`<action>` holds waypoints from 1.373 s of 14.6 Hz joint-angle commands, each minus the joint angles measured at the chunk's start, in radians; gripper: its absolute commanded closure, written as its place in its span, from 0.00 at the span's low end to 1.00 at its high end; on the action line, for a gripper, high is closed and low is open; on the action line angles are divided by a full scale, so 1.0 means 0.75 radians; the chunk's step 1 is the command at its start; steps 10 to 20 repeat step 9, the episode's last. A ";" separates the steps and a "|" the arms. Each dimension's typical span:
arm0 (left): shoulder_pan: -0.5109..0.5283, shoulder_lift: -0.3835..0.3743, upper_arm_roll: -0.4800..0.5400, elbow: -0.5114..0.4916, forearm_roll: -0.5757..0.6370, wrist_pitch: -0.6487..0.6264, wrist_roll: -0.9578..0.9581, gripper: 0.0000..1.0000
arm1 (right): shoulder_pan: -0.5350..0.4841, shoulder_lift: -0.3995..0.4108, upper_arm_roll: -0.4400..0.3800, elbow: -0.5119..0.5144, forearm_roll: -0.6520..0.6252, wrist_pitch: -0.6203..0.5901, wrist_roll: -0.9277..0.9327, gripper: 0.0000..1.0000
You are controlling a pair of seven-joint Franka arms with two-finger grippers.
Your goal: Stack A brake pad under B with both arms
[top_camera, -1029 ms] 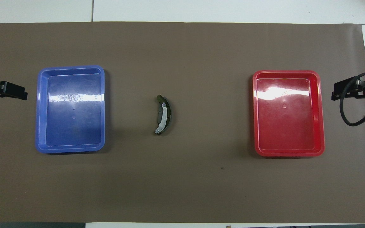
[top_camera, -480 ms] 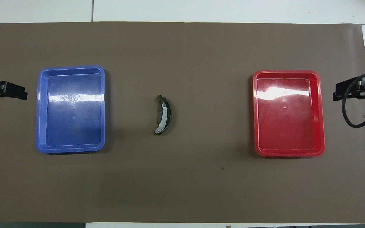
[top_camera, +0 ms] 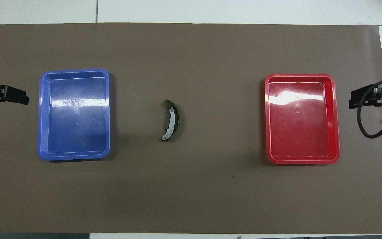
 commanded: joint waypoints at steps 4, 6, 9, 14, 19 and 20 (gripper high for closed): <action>-0.004 -0.009 0.002 -0.012 -0.015 0.018 0.003 0.01 | -0.001 0.000 0.000 0.020 -0.037 -0.024 -0.031 0.00; -0.004 -0.009 0.002 -0.012 -0.015 0.018 0.003 0.01 | -0.001 -0.008 0.000 0.018 -0.035 -0.028 -0.029 0.00; -0.004 -0.009 0.002 -0.012 -0.015 0.016 0.003 0.01 | -0.003 -0.010 0.000 0.018 -0.025 -0.028 -0.023 0.00; -0.004 -0.009 0.002 -0.012 -0.015 0.016 0.003 0.01 | -0.003 -0.010 0.000 0.018 -0.025 -0.028 -0.023 0.00; -0.004 -0.009 0.002 -0.012 -0.015 0.016 0.003 0.01 | -0.003 -0.010 0.000 0.018 -0.025 -0.028 -0.023 0.00; -0.004 -0.009 0.002 -0.012 -0.015 0.016 0.003 0.01 | -0.003 -0.010 0.000 0.018 -0.025 -0.028 -0.023 0.00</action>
